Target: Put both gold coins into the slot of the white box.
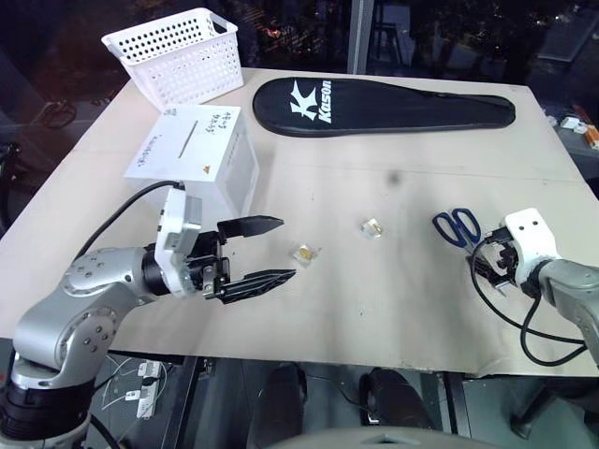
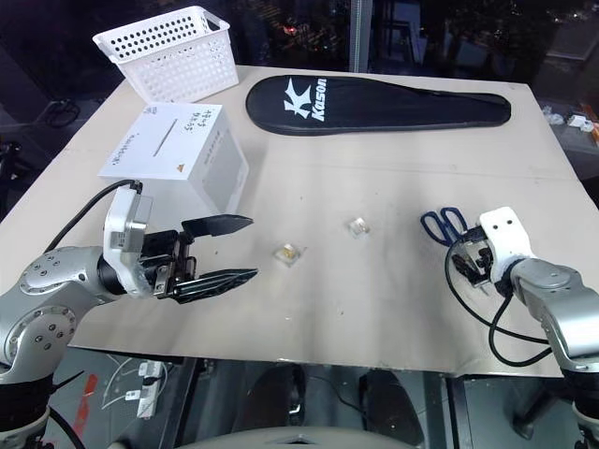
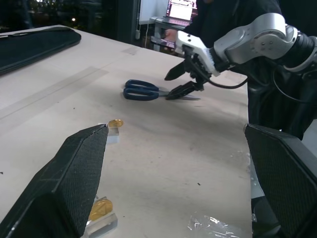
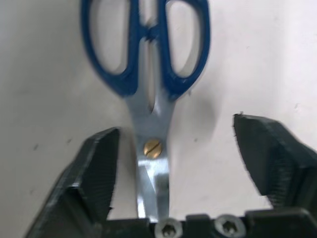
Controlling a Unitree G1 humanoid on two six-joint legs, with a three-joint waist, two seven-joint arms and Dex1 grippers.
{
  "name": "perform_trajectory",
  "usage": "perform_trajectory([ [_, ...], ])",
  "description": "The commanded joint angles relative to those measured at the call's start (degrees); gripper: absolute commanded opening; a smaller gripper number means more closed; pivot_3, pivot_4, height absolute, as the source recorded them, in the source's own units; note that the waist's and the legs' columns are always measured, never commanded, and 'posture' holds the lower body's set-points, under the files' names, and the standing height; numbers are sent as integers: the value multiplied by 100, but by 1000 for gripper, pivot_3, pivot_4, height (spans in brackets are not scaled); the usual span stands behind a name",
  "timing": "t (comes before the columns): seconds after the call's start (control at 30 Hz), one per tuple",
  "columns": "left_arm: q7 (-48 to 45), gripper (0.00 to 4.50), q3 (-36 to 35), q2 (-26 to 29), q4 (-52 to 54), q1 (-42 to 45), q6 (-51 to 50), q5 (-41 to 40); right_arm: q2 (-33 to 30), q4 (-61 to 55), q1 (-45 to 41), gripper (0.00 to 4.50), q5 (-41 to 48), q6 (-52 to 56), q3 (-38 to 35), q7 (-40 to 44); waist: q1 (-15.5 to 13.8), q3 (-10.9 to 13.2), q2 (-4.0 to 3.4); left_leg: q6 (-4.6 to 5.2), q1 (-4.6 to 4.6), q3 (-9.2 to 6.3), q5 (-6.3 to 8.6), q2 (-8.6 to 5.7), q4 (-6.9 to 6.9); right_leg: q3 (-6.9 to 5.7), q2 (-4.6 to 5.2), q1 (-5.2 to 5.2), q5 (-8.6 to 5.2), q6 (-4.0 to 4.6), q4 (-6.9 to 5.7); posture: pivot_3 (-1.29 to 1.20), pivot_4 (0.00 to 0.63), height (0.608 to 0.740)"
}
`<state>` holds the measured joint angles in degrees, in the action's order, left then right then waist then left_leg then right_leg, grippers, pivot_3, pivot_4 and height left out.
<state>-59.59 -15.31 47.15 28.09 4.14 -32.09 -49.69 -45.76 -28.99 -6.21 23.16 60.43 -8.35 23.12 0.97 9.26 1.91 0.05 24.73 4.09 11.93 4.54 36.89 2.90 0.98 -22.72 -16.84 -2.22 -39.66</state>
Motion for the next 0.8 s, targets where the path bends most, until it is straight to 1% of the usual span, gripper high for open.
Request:
perform_trajectory([
  [0.03, 152, 4500, -123, -3, 149, -72, 102, 121, 179, -999, -273, 4265, 924, -46, -459, 589, 30, 1, -1, 0, -1, -1, 0, 1, -2, 1, -2, -1, 0, 0, -2, 0, 150, 740],
  [0.1, 213, 4500, -73, 48, 116, -121, 92, 266, 420, -1084, -543, 4265, 1096, 77, -220, 526, 47, 1, -1, 0, -4, -4, 0, 6, -3, -2, -7, 1, 0, 0, -2, 0, 150, 740],
  [0.13, 234, 4500, -45, 73, 105, -142, 91, 340, 579, -1071, -698, 3710, 1069, 75, 11, 429, 51, 0, 0, 0, -4, -5, 0, 6, -3, -5, -7, 1, 0, 0, -2, 0, 150, 740],
  [0.17, 298, 4500, -35, 97, 113, -165, 77, 427, 684, -1059, -807, 3377, 1004, 51, 223, 359, 55, 0, 0, 0, -4, -6, 0, 4, -2, -6, -5, 2, 0, 0, -2, 0, 150, 740],
  [0.23, 363, 4500, -28, 97, 137, -170, 19, 451, 824, -984, -1011, 2427, 799, 6, 717, 254, 59, 0, 0, 0, -2, -2, 0, 1, -1, -3, -1, 1, 0, 0, -1, 0, 150, 740],
  [0.4, 480, 4500, -24, 30, 211, -175, 11, 449, 1235, -306, -1543, 2427, 400, 48, 1419, -53, 42, 1, 0, 0, 1, -2, 0, -1, 2, -4, 3, 0, 1, 0, 1, 0, 150, 740],
  [0.47, 521, 4500, -42, 19, 266, -228, 8, 428, 1311, -108, -1727, 1914, 289, 58, 1581, -89, 39, 1, 0, 0, 1, -1, 0, -1, 1, -4, 2, -1, 0, 1, 0, 0, 150, 740],
  [0.5, 528, 4500, -50, 20, 279, -249, 14, 426, 1309, -51, -1798, 1539, 216, 39, 1664, -90, 39, 1, 0, 0, 1, -2, 0, -1, 1, -5, 2, -1, 0, 1, 0, 0, 150, 740],
  [0.53, 538, 4500, -61, 17, 291, -270, 17, 423, 1337, 32, -1880, 1445, 164, 32, 1736, -91, 35, 1, -1, 0, 1, -2, 0, -1, 0, -5, 2, -1, 0, 1, 0, 0, 150, 740],
  [0.8, 562, 4500, -133, 31, 399, -411, -53, 311, 1513, 344, -2183, 1445, -41, -11, 1936, 19, -5, 1, -1, 0, 2, 0, 0, 0, -4, -5, 2, -4, 0, 1, 0, 0, 150, 740],
])
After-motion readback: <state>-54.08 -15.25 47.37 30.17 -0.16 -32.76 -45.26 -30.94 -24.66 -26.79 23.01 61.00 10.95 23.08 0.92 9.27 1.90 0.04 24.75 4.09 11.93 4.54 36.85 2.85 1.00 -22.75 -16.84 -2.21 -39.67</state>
